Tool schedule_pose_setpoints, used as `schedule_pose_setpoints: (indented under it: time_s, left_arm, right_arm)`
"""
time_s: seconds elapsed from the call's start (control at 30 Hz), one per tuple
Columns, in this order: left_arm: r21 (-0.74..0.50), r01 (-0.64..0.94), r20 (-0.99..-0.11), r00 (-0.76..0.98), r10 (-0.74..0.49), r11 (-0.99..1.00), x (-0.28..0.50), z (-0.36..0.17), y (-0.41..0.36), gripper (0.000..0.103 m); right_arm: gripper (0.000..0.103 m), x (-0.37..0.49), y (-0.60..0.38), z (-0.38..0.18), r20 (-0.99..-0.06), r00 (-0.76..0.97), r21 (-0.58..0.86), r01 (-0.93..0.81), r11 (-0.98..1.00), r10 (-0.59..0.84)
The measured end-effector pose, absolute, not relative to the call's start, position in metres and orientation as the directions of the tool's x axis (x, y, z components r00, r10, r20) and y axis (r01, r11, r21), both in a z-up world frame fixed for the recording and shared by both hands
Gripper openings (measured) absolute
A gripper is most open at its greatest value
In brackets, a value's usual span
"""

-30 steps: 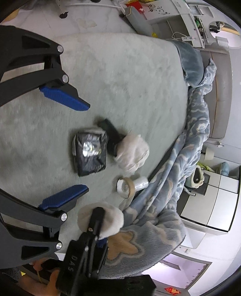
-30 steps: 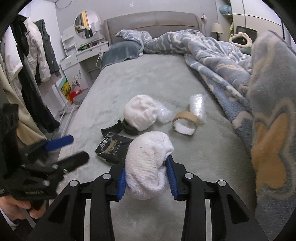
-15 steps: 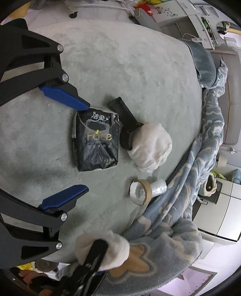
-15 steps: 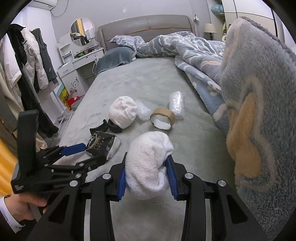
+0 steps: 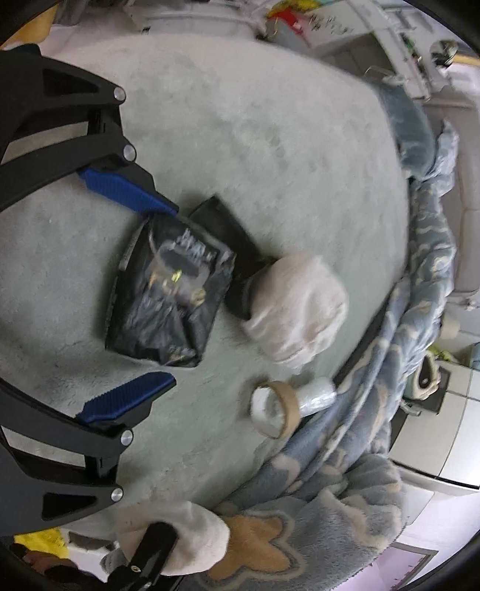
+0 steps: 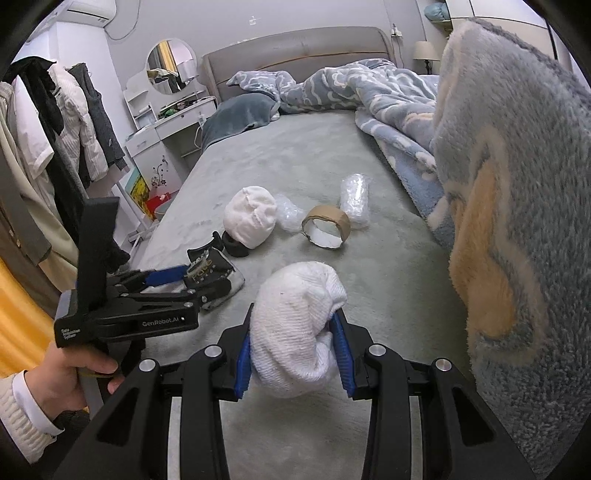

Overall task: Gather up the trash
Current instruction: 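Grasp the black 'face' tissue pack with the left tool, then carry both items over the teal bin and open both tools to drop them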

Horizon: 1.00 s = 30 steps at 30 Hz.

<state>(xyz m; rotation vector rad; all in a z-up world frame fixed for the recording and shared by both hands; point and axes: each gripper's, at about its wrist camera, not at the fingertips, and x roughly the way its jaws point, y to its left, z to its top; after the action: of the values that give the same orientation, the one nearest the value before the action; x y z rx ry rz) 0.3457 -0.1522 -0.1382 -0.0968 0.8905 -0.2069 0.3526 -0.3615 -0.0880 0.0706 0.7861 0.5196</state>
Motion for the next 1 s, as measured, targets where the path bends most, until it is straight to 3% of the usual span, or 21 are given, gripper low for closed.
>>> schedule_pose_setpoints:
  time_s: [0.13, 0.23, 0.43, 1.0]
  left_arm:
    - [-0.203, 0.137, -0.757, 0.606, -0.245, 0.969, 0.347, -0.140, -0.147, 0.089]
    - [-0.197, 0.131, -0.755, 0.611, -0.236, 0.972, 0.346, -0.139, -0.146, 0.079]
    - [-0.187, 0.152, -0.748, 0.619, -0.241, 0.971, 0.339, -0.135, -0.144, 0.073]
    - [-0.179, 0.190, -0.711, 0.653, -0.260, 0.965, 0.275, -0.107, -0.114, 0.071]
  right_arm:
    - [0.038, 0.352, -0.362, -0.088, -0.657, 0.589, 0.250, -0.419, 0.873, 0.471]
    - [0.038, 0.352, -0.361, -0.089, -0.657, 0.588, 0.252, -0.419, 0.872, 0.472]
    - [0.038, 0.354, -0.350, -0.087, -0.659, 0.584, 0.250, -0.424, 0.870, 0.474]
    - [0.038, 0.332, -0.307, -0.088, -0.683, 0.558, 0.284, -0.391, 0.875, 0.471]
